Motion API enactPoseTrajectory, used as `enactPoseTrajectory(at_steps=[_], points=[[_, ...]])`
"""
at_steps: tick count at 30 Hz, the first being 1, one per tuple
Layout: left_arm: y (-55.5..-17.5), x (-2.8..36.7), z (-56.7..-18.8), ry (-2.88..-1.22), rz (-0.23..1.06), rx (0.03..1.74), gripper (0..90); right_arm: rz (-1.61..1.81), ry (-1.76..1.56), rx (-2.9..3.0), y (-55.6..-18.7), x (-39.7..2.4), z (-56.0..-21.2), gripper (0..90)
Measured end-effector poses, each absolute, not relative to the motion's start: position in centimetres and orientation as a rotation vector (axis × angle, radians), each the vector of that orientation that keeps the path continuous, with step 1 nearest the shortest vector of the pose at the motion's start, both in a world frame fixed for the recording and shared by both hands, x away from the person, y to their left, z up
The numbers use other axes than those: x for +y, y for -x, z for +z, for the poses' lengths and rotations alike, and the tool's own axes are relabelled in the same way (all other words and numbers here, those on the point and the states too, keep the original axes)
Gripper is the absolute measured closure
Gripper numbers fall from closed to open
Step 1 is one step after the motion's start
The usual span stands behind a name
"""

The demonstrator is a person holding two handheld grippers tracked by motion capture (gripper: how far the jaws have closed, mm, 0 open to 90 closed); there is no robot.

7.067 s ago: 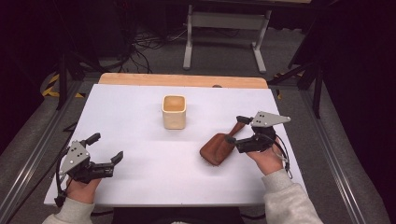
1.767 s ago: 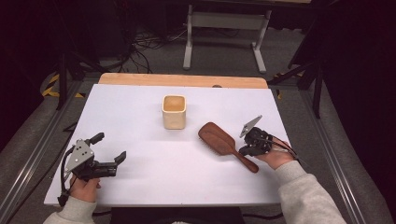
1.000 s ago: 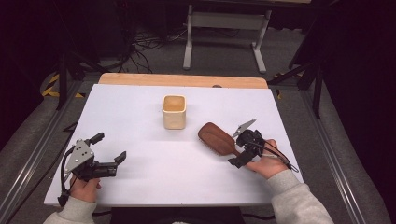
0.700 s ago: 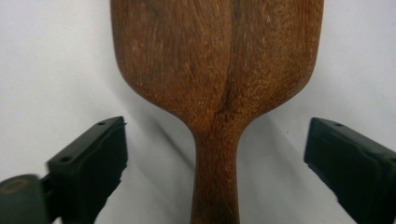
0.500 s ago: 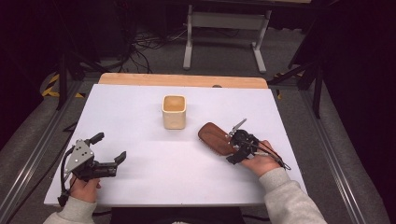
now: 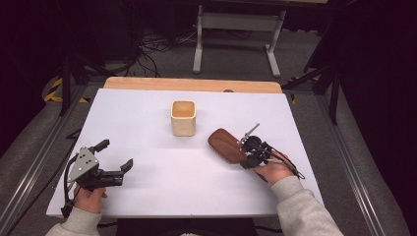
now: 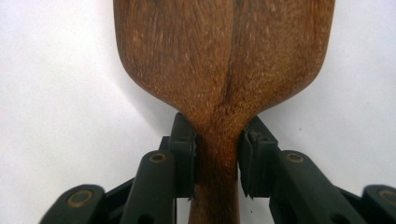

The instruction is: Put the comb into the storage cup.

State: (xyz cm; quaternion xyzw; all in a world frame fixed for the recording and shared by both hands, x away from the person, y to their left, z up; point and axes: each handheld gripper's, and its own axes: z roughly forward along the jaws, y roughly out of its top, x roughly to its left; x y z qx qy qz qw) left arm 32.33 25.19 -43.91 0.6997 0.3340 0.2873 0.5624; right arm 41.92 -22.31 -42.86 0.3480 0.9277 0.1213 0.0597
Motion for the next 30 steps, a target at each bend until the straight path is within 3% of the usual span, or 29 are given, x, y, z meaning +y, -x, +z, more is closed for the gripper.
enactPoseTrajectory(at_steps=[16, 30], points=[[-32.4, 25.5, -43.3, -1.599, 0.683, 0.875, 0.4, 0.411, -0.954, 2.767, -40.9, -22.2, -42.5, 72.4], [-30.4, 25.2, -43.0, -1.609, 0.797, 0.66, 0.5, 0.625, -0.85, 2.701, -39.0, -22.0, -40.2, 72.4]])
